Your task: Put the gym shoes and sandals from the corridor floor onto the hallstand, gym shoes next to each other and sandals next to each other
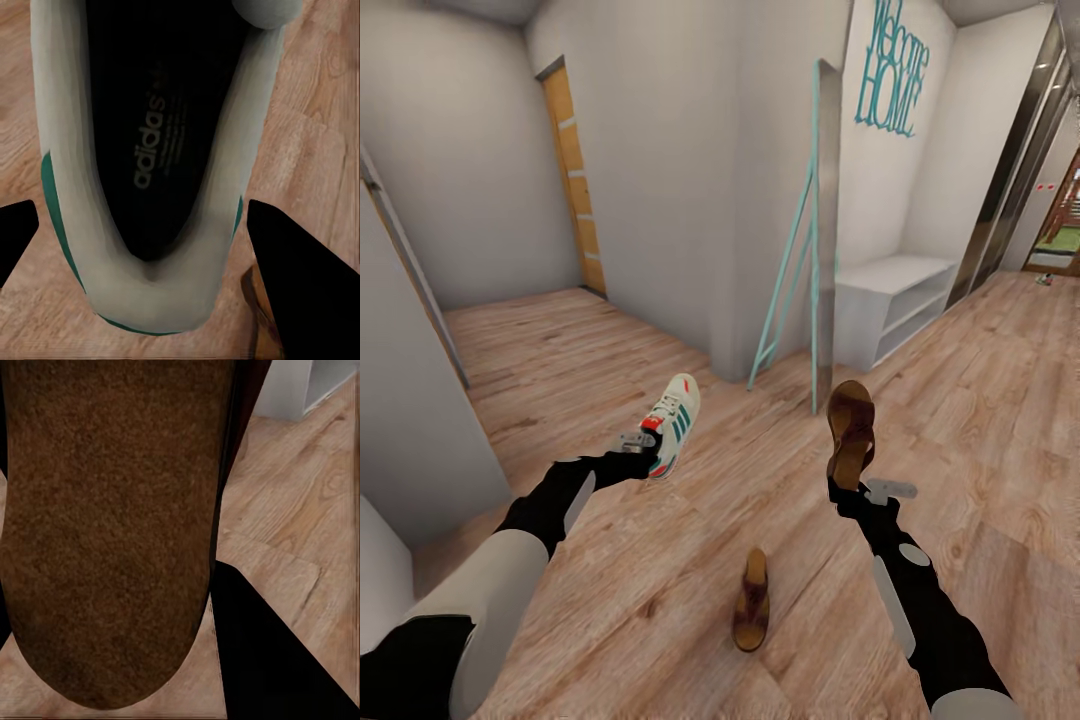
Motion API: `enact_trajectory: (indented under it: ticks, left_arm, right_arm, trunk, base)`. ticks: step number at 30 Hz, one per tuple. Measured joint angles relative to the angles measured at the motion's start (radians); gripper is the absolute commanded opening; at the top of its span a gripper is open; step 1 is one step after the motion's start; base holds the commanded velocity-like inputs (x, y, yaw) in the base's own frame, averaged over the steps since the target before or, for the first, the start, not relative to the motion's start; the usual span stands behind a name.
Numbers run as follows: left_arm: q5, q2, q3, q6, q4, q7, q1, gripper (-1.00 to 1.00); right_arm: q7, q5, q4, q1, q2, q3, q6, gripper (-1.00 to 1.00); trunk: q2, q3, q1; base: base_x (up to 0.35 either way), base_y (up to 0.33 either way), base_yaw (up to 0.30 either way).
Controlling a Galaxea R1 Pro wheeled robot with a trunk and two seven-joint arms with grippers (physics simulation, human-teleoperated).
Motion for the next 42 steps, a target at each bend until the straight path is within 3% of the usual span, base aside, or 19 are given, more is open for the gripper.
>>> enact_trajectory:
  ticks: [11,21,42]
  left_arm:
    - [-0.002,-0.002,0.000,0.000,0.000,0.000,0.000,-1.00]
    - [-0.002,-0.003,0.000,0.001,0.000,0.000,0.000,-1.00]
    - [-0.002,-0.002,0.000,0.000,0.033,0.000,0.000,-1.00]
  right_arm:
    - [0.000,0.000,0.000,0.000,0.000,0.000,0.000,-1.00]
    - [0.000,0.000,0.001,0.000,0.000,0.000,0.000,-1.00]
    - [0.000,0.000,0.001,0.000,0.000,0.000,-0.001,-1.00]
  trunk:
    - [0.000,0.005,0.000]
    - [0.000,0.008,0.000]
    - [0.000,0.028,0.000]
  base:
    - [-0.306,-0.163,0.031]
    - [-0.300,-0.152,0.228]
    - [-0.054,-0.013,0.252]
